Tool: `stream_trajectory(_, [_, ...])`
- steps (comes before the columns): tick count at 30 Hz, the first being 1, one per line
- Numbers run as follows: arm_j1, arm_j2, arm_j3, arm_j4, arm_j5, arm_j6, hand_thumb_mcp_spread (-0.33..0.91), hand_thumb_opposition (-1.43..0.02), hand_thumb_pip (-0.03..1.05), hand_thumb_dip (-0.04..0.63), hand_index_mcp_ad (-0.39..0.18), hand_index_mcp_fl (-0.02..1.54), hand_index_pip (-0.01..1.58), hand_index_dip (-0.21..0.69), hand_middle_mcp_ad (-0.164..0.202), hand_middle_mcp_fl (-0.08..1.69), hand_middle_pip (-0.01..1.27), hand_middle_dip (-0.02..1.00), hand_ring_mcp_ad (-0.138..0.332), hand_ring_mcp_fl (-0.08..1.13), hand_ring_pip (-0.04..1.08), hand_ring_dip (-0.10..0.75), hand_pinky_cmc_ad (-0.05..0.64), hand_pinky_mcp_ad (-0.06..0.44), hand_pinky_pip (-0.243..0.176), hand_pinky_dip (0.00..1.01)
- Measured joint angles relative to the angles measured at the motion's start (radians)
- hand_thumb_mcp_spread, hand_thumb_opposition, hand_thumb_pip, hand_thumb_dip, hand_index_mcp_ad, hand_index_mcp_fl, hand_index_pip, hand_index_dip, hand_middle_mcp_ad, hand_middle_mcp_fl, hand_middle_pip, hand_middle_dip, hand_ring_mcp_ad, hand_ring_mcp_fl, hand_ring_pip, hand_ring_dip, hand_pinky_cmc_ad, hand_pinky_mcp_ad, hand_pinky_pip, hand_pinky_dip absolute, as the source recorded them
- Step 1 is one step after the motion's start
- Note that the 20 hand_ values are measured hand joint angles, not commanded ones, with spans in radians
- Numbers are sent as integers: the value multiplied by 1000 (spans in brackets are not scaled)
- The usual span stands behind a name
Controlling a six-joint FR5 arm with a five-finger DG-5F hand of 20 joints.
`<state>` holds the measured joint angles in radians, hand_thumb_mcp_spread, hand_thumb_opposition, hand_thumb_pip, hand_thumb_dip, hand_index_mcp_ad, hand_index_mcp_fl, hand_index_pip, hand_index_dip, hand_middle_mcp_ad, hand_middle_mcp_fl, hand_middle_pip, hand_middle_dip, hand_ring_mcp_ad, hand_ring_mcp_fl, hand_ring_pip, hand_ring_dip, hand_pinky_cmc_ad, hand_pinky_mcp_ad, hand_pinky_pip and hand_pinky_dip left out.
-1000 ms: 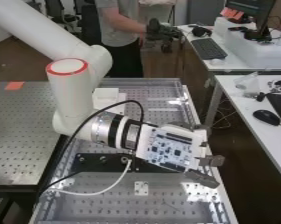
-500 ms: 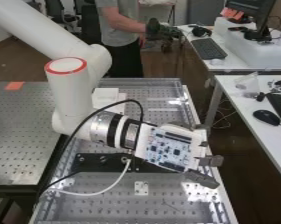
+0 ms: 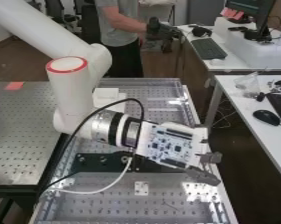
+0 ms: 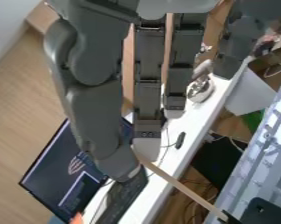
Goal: Grab the chopstick and place it in the clear container
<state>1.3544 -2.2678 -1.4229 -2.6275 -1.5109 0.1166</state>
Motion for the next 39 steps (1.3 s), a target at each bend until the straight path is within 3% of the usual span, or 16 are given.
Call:
stream_trajectory(3, [0,0,7,-3,0,-7,822,-1033,370,346,-154,1073,632,407,-65,1225,195,848,23,597,117,468,365,314,17,154])
stream_trajectory(7, [0,0,16,-5,-11,-14,819,-1033,370,346,-148,1089,632,408,-80,1241,195,848,24,616,119,471,365,314,21,154])
stream_trajectory(27, [-3,14,63,-42,-27,-62,826,-1063,370,346,-122,1114,620,412,-80,1290,192,846,21,632,122,506,365,316,21,154])
stream_trajectory(39, [4,83,95,-103,-35,-144,841,-1061,370,346,-126,1147,621,417,-82,1304,192,846,24,628,124,506,365,316,21,154])
